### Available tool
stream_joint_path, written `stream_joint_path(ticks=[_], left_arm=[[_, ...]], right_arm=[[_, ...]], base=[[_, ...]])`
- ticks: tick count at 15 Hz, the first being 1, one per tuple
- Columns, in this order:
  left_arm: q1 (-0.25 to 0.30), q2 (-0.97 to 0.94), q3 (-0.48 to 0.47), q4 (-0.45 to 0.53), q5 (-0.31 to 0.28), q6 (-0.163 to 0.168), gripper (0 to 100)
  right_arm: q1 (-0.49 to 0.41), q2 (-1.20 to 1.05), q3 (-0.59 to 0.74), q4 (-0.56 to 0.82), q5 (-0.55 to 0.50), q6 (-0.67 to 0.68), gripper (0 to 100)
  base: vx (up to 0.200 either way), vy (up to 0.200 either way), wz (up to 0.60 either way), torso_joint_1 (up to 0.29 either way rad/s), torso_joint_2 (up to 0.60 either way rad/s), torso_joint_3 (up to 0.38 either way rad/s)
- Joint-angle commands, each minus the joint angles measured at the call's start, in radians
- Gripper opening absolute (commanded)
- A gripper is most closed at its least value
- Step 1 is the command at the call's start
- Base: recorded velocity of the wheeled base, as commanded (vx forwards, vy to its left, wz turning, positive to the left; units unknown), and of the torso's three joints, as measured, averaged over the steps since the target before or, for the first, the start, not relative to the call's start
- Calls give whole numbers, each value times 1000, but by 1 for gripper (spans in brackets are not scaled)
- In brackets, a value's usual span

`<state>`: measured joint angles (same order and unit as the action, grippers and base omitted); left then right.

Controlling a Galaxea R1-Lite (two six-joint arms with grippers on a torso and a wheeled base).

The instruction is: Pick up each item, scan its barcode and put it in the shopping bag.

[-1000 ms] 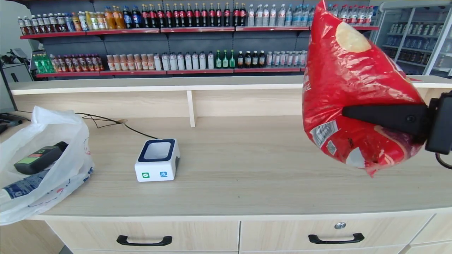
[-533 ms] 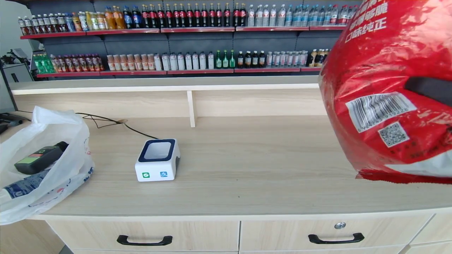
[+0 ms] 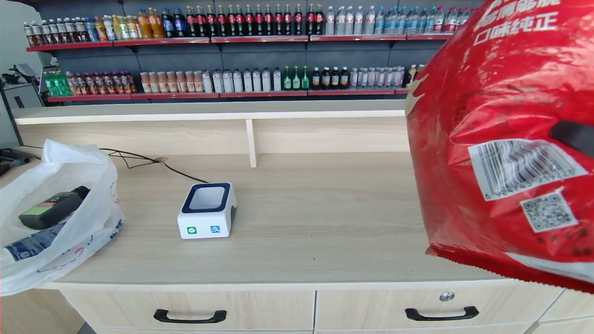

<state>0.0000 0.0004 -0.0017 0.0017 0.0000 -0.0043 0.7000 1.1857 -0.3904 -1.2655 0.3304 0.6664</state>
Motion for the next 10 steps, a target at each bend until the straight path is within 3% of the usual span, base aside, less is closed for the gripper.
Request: stream_joint_path(ticks=[1,3,7,10], left_arm=[[0,0,0,0,0,0,100],[0,0,0,0,0,0,100],[0,0,0,0,0,0,100],[0,0,0,0,0,0,100]], right_arm=[[36,69,47,-34,1,1,0],[75,41,51,-44,2,2,0],[108,41,67,-66,4,139,0],[108,69,58,-66,4,137,0]], base=[[0,0,0,0,0,0],[0,0,0,0,0,0],[0,0,0,0,0,0],[0,0,0,0,0,0]])
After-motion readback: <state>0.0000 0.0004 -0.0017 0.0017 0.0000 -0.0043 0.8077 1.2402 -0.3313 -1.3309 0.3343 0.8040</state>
